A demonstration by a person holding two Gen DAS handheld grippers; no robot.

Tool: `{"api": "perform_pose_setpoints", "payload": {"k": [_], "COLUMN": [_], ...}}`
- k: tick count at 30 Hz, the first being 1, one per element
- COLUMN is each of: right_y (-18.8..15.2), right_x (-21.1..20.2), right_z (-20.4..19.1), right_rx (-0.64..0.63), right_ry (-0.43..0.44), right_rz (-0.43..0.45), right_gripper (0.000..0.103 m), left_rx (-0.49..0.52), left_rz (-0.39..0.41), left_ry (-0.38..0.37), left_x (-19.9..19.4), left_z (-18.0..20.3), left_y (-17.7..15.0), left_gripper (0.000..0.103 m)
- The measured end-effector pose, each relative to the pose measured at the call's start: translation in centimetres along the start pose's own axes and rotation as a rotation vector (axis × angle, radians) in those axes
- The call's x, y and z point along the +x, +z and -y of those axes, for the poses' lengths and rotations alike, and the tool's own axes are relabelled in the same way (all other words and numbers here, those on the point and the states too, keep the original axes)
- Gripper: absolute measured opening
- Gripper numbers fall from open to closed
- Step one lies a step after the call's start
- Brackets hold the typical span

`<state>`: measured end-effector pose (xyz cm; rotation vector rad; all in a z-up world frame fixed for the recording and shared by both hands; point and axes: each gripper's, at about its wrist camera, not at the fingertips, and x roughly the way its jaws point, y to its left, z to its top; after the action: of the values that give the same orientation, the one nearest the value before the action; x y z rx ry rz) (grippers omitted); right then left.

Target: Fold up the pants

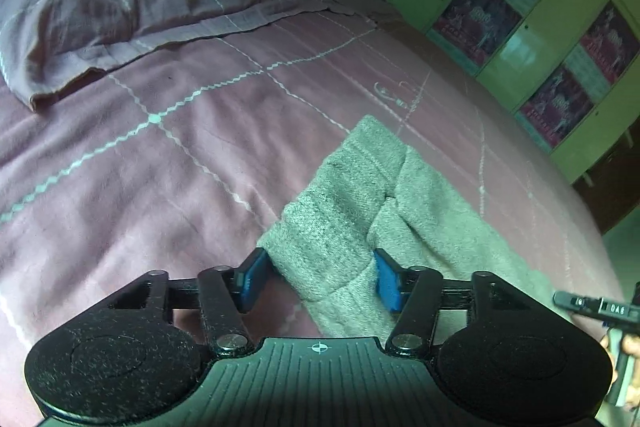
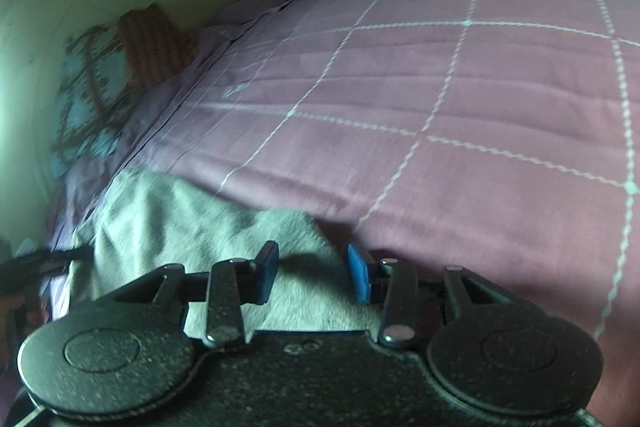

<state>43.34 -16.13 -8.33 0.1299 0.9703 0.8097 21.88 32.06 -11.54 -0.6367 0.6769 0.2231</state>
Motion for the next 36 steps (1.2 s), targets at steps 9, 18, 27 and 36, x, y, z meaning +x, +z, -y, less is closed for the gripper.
{"api": "perform_pose_setpoints", "payload": {"k": [9,18,27,36], "right_y": [2.2,1.8,-2.2,-9.4], "right_x": [1.7,3.1,-5.5,-7.3], "right_z": [-1.5,-2.5,-3.6,-3.4], "right_rx": [-0.068,-0.110,-0.045,0.074], "right_ry": [0.108,-0.108,-0.185,-0.235], "right_rz": [-0.061,-0.025,0.225,0.144], "right_gripper": [0.032,0.004,0.018,0.045], "left_rx": [-0.018,-0.045,0.202,0.450], "left_rz": [0.003,0.027,0.142,-0.066], "left_ry": [-0.020,-0.038,0.060,0.040], "left_x": [0.6,0.1,-5.3,0.9], "left_z": [-0.2,-1.5,2.6,10.0], "left_y": [0.2,-0.1,-0.3,-2.8], "left_gripper": [0.052,0.044,0.073,0.074]}}
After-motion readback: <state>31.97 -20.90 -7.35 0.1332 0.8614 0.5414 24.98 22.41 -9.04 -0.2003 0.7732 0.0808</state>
